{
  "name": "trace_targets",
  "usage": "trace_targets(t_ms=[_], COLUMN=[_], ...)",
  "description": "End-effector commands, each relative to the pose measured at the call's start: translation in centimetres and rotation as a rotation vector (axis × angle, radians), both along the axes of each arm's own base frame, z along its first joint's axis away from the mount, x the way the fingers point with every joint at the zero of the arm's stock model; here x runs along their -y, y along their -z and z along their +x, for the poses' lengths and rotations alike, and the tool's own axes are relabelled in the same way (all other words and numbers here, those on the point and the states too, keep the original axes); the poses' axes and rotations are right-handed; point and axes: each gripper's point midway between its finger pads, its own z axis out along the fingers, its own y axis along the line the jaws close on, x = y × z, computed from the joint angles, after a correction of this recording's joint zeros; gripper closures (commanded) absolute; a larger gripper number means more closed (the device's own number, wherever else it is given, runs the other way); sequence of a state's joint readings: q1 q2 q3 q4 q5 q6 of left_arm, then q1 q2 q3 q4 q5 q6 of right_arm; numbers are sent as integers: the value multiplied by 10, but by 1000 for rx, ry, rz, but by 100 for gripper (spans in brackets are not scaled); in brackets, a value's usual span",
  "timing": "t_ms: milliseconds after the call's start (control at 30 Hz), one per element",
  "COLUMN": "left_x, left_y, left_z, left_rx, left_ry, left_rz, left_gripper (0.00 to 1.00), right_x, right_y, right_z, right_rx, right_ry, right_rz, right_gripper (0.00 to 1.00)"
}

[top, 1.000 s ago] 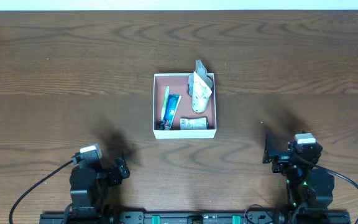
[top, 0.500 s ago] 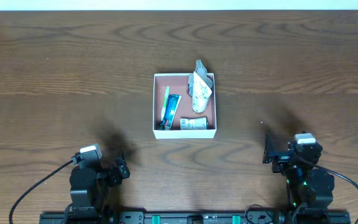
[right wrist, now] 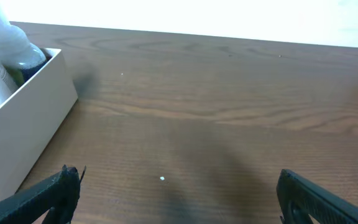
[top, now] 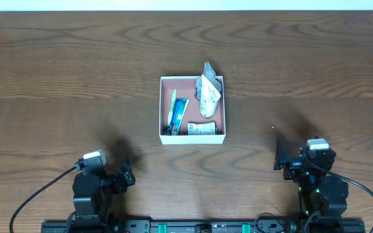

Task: Pack container

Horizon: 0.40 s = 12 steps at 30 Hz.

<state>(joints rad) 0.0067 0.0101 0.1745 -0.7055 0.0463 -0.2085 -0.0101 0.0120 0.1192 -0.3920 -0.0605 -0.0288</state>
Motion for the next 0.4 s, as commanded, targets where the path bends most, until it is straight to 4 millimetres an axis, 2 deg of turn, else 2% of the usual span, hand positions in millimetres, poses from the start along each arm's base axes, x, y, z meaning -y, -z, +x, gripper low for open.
trace_targets(t_ms=[0, 367], left_x=[0, 0], left_y=[6, 6], left_z=[-1, -1], left_rx=[-11, -11], left_ry=[3, 3], left_rz=[4, 4], left_gripper=[2, 2], right_x=[1, 1], right_y=[0, 0], right_z=[0, 0], right_rx=[2, 2], right_ry=[7, 7], right_rz=[15, 15], right_gripper=[1, 1])
